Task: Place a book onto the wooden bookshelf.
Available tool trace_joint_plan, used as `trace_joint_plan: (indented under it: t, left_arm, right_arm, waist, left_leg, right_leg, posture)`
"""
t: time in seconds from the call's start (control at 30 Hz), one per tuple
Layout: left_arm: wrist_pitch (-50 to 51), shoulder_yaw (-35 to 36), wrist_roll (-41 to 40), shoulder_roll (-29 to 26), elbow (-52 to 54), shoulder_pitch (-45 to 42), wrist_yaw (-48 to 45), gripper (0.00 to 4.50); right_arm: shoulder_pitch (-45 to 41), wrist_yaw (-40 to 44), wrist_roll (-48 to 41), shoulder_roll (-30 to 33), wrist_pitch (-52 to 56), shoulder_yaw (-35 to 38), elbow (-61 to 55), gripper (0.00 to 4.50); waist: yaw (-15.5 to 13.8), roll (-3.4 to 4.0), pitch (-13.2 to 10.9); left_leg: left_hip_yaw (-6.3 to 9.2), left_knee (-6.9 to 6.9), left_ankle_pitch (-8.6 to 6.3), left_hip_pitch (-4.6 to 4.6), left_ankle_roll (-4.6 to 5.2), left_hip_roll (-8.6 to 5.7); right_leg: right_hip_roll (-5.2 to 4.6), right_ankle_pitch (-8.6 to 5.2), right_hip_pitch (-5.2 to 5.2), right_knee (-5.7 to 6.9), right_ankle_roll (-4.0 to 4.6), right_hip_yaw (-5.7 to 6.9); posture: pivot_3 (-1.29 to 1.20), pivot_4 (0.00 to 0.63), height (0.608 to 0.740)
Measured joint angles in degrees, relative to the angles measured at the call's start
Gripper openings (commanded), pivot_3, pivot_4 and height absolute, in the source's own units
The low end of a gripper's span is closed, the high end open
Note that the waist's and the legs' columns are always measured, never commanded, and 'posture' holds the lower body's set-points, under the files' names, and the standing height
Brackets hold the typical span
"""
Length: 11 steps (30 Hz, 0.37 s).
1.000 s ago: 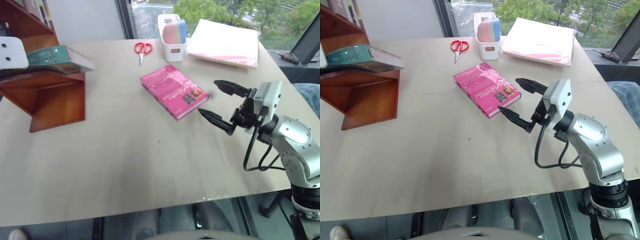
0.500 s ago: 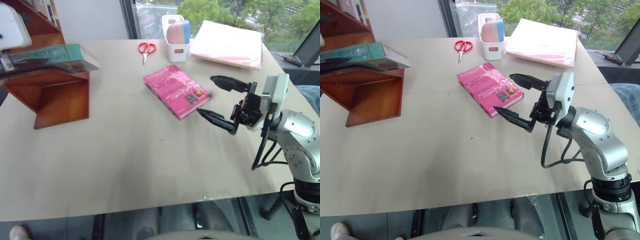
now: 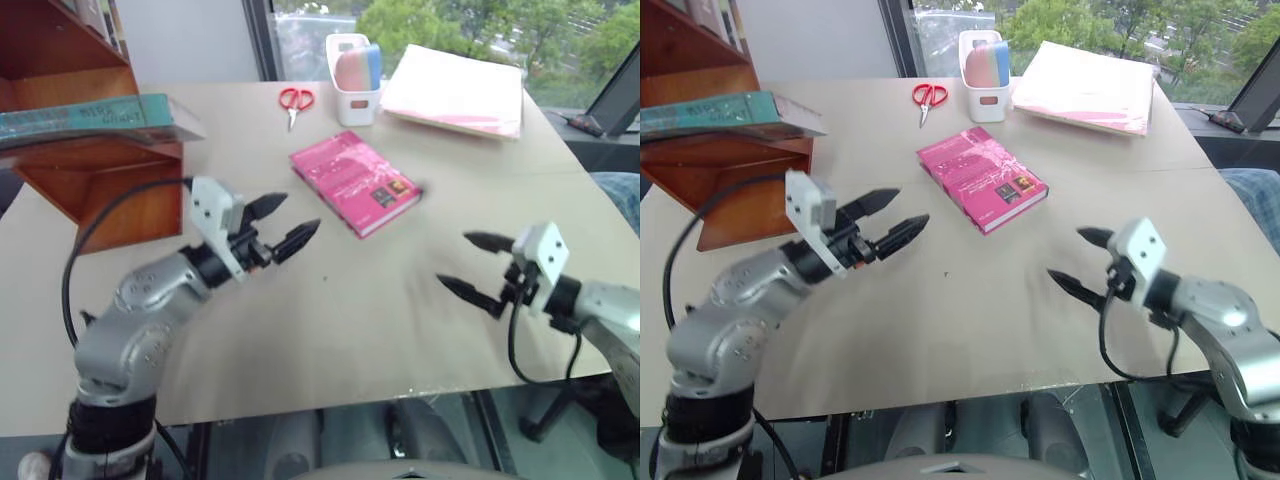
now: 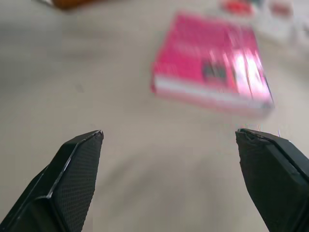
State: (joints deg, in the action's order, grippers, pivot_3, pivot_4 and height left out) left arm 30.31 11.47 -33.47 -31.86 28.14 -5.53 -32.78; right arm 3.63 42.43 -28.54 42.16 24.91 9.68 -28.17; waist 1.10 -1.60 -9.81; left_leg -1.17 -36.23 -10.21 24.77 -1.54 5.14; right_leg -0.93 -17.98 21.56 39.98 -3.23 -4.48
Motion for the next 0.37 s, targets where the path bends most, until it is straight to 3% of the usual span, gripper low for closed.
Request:
trace_joint_plan:
  t: [0.1,0.37]
  left_arm:
    - [-5.2,3.2,1.1,-0.3,-4.7,9.1,-4.8,4.48]
    - [-14.9,9.4,5.5,-5.2,-11.6,15.4,-12.1,4.48]
  right_arm:
    - [7.3,0.1,1.6,1.1,-0.7,5.8,0.8,4.5]
    - [13.4,1.8,2.1,1.1,-2.7,11.7,0.9,4.5]
  waist:
    - [-0.1,0.03,0.0]
    - [-0.3,0.0,0.1]
  left_leg:
    - [-0.01,0.06,0.0,-0.04,0.0,0.01]
    - [-0.11,-0.02,0.0,-0.05,-0.01,-0.02]
  right_leg:
    - [0.0,-0.02,0.02,-0.01,0.03,0.03]
    - [-0.12,-0.1,0.01,-0.11,0.15,-0.03]
  posture:
    - [0.0,0.15,0.74]
    - [0.0,0.15,0.74]
